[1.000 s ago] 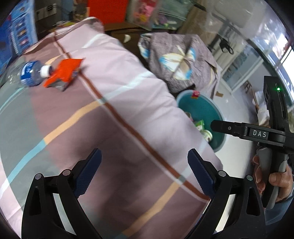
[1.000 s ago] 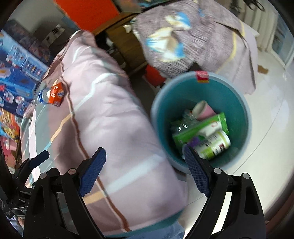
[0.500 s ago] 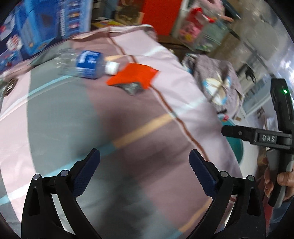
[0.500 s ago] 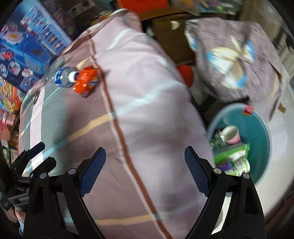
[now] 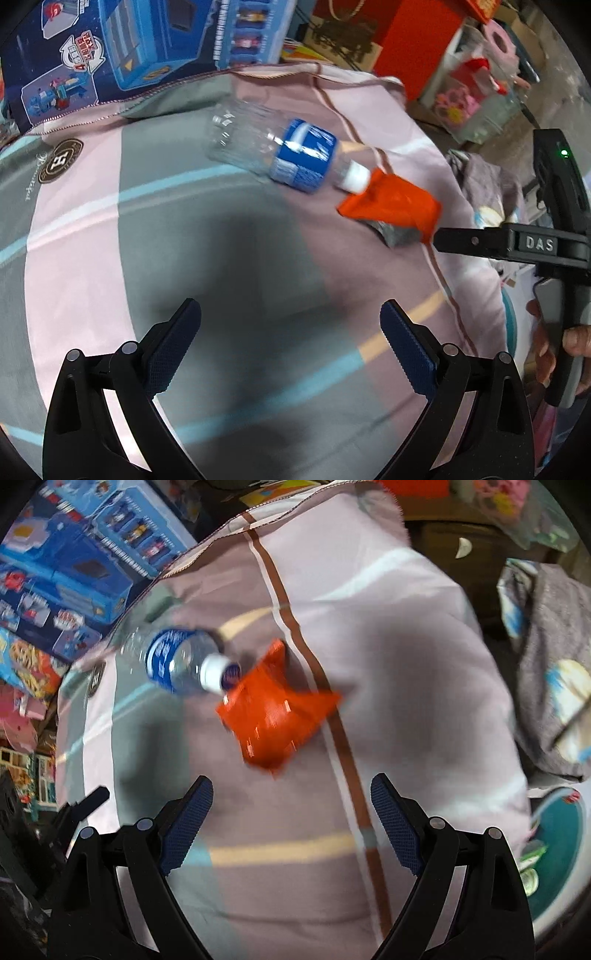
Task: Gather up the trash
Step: 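Move both tools back over the bed toward the bottle and snack bag, then grasp the blue-label water bottle with the left tool while the right tool grasps the orange snack bag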
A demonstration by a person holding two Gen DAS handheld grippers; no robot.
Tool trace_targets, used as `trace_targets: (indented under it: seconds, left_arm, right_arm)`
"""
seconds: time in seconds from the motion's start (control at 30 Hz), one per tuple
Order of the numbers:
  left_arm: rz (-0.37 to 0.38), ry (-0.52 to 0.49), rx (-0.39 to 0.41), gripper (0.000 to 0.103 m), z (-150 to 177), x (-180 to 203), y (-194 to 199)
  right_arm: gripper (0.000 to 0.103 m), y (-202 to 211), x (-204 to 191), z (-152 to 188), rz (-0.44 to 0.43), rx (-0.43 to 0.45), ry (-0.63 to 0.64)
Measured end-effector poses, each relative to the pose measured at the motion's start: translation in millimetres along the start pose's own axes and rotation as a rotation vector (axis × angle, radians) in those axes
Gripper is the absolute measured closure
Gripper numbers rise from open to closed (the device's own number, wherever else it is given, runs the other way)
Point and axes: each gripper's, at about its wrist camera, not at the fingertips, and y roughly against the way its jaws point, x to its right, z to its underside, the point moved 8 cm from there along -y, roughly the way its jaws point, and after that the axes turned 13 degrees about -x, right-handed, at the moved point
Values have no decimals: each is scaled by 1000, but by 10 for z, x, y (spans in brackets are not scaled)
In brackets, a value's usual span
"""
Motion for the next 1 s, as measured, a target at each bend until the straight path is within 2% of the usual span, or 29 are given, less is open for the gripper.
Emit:
trace_targets:
  seconds: [0.23,0.3,0.33,0.37,0.5,0.53,0.63,0.77,1.0]
  left_arm:
    - [43,63,-2,5,-326,-139,-72]
    - [51,82,-5,5,-386,-145,-102]
    - [54,90,-6,5,-418,-147,-121]
    - [57,101,-8,5,-450,-145,-139]
    - [54,151,-13,5,-611,-129,-194]
    - [55,164,-12,5,-643,-133,-198]
    - [54,233,1,5,-793,-164,-203]
    - [58,346,24,5,-1009,-205,-213]
    - [-22,436,53,5,-1296,-186,-337]
  right_arm:
    - [20,-203,45,-343,-15,-8,-45]
    - [33,-245,54,-364,-12,-9,-32]
    - [54,-262,56,-367,-11,-14,-24]
    - [63,-288,65,-367,-10,-28,-18]
    - [72,-222,90,-426,-7,-25,7]
    - [77,-182,106,-446,7,-18,12]
    - [79,10,215,-559,82,23,32]
    - [82,152,309,-703,128,48,42]
    - [82,144,190,-998,167,64,105]
